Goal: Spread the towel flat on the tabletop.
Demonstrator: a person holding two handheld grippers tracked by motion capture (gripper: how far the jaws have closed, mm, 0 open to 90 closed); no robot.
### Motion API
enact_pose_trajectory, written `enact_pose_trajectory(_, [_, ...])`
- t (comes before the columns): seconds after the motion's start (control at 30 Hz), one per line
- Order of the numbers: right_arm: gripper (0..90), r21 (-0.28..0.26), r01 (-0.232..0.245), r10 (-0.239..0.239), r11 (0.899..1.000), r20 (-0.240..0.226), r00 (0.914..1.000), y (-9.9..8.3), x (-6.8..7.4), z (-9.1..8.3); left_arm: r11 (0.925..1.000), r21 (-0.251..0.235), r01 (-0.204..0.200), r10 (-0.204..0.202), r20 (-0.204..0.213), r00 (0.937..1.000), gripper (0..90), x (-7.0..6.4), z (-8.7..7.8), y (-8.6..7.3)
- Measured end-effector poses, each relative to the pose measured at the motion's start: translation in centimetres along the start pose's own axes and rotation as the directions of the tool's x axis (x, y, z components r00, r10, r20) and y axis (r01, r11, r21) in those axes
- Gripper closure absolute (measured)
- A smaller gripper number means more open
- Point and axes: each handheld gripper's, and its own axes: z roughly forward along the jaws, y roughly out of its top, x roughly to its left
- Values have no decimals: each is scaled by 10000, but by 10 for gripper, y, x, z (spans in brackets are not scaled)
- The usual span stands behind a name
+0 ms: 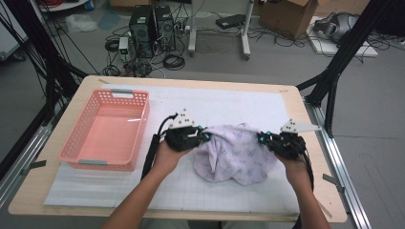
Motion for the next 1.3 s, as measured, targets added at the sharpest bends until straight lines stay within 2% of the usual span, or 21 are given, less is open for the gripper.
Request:
enact_pose_trajectory(0.07, [852, -141, -85, 87, 9999, 149, 9999, 15, -6, 11, 9999, 73, 94, -91, -405, 9991, 791, 13, 4, 7])
enact_pose_trajectory(0.13, [852, -88, 99, -96, 9999, 341, 9994, 27, -9, 22, 9991, 99, 401, -393, -731, 9965, 791, 27, 8, 12])
enact_pose_trajectory(0.23, [852, -110, 220, -213, 9997, 611, 9979, 42, -15, 38, 9972, 245, 700, -657, -1446, 9873, 790, 49, 14, 18])
enact_pose_trajectory(0.33, [852, -51, 81, -77, 10000, 729, 9973, 57, -22, 56, 9939, 83, 1097, -1060, -1969, 9747, 791, 66, 22, 22])
enact_pose_trajectory(0.43, [852, 126, -107, 96, 9999, 908, 9958, 69, -29, 74, 9913, 62, 1317, -1266, -2343, 9639, 791, 79, 28, 24])
enact_pose_trajectory(0.53, [852, 118, -248, 233, 9996, 1144, 9932, 77, -36, 88, 9885, 167, 1501, -1410, -2535, 9570, 791, 86, 34, 21])
enact_pose_trajectory(0.6, [852, 147, -523, 502, 9985, 1196, 9916, 79, -42, 96, 9877, 329, 1528, -1402, -2458, 9591, 788, 88, 37, 17])
enact_pose_trajectory(0.7, [851, 179, -933, 901, 9955, 1354, 9867, 76, -45, 105, 9864, 64, 1643, -1586, -2278, 9607, 734, 89, 38, 11])
enact_pose_trajectory(0.73, [843, 190, -1062, 1026, 9942, 1355, 9855, 75, -45, 107, 9839, -58, 1788, -1756, -2224, 9590, 666, 89, 37, 9])
enact_pose_trajectory(0.77, [797, 211, -1124, 1085, 9934, 1353, 9848, 73, -45, 108, 9800, -56, 1989, -1957, -2077, 9584, 566, 90, 37, 7])
enact_pose_trajectory(0.8, [704, 215, -1163, 1119, 9930, 1465, 9829, 71, -44, 108, 9784, 130, 2061, -1996, -1973, 9598, 466, 91, 36, 6])
enact_pose_trajectory(0.83, [626, 115, -1253, 1221, 9921, 1527, 9807, 69, -44, 107, 9788, 221, 2037, -1956, -1948, 9611, 413, 90, 35, 5])
enact_pose_trajectory(0.93, [580, -180, -1624, 1633, 9866, 1427, 9762, 63, -46, 97, 9801, -152, 1981, -1971, -1997, 9598, 389, 85, 26, -1])
enact_pose_trajectory(1.0, [569, -109, -1699, 1699, 9854, 1334, 9764, 57, -47, 89, 9786, -52, 2056, -2030, -1842, 9617, 377, 82, 22, -5])
enact_pose_trajectory(1.1, [562, 46, -1455, 1438, 9893, 1256, 9816, 49, -45, 78, 9824, -86, 1864, -1853, -1622, 9692, 374, 72, 17, -12])
enact_pose_trajectory(1.17, [546, 128, -1291, 1267, 9916, 1167, 9851, 41, -44, 69, 9857, 449, 1626, -1560, -1237, 9800, 373, 63, 16, -12])
enact_pose_trajectory(1.2, [531, 132, -1273, 1252, 9918, 1063, 9864, 37, -43, 64, 9877, 360, 1524, -1479, -1059, 9833, 374, 58, 15, -11])
enact_pose_trajectory(1.23, [520, 82, -1272, 1260, 9918, 891, 9880, 32, -43, 58, 9910, 107, 1337, -1318, -1065, 9855, 378, 51, 13, -11])
enact_pose_trajectory(1.3, [513, -142, -1305, 1309, 9914, 311, 9909, 20, -41, 47, 9947, -90, 1020, -1023, -1029, 9894, 391, 39, 10, -12])
